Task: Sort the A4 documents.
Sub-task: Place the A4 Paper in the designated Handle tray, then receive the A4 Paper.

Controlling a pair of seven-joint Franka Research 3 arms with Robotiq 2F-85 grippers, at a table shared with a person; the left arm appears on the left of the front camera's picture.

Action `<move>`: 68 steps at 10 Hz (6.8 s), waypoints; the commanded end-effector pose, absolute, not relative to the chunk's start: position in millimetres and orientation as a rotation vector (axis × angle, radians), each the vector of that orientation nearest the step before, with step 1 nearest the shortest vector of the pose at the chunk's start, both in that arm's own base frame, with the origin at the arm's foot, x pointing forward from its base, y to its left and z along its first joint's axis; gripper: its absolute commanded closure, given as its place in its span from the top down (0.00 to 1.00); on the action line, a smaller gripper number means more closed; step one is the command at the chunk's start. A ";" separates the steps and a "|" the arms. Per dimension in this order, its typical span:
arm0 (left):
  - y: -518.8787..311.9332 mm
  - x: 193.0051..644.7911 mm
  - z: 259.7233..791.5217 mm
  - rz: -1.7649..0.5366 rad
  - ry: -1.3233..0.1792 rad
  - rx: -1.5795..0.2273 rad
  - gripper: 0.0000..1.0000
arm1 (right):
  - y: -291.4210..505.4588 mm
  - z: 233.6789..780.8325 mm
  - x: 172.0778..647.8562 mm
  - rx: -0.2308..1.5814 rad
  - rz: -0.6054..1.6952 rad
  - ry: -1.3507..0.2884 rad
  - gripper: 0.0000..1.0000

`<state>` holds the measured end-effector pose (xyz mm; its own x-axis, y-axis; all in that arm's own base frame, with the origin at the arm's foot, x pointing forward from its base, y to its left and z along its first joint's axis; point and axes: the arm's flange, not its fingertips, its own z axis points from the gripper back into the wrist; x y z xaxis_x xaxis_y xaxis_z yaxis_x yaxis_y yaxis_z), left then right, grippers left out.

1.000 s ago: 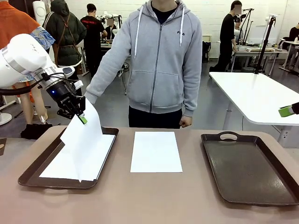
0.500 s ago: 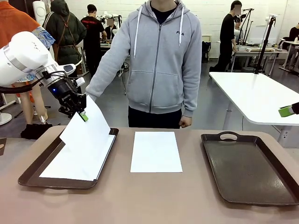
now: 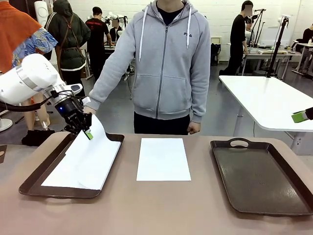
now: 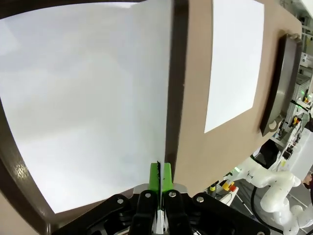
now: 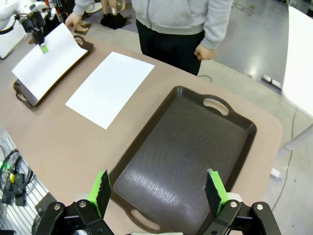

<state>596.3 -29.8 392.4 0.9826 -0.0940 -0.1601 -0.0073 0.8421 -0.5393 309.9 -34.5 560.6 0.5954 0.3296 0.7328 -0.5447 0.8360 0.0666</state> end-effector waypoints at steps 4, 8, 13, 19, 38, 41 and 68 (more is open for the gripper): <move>-16.3 600.5 400.1 0.055 0.205 -0.393 0.01 | -34.3 558.7 311.0 0.314 0.521 -0.781 1.00; -31.6 592.0 384.3 0.064 0.268 -0.204 0.01 | -34.3 558.7 311.0 0.314 0.521 -0.781 1.00; -28.6 587.8 363.8 0.114 0.184 -0.090 0.01 | -34.3 558.7 311.0 0.314 0.521 -0.781 1.00; -23.2 582.2 341.5 0.129 0.093 -0.112 0.01 | -34.3 558.7 311.0 0.314 0.521 -0.781 1.00; -29.5 610.6 360.1 -0.044 0.127 0.063 0.87 | -34.3 558.7 311.0 0.314 0.521 -0.781 1.00; -29.1 611.1 361.8 -0.019 0.120 0.082 1.00 | -34.3 558.7 311.0 0.314 0.521 -0.781 1.00; -36.2 603.7 384.7 -0.039 0.064 -0.002 1.00 | -34.3 558.7 311.0 0.314 0.521 -0.781 1.00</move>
<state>607.6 -33.6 373.6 0.9964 -0.0318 -0.0785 0.0319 0.9995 0.0003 309.9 -34.5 560.6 0.5954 0.3296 0.7327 -0.5447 0.8360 0.0666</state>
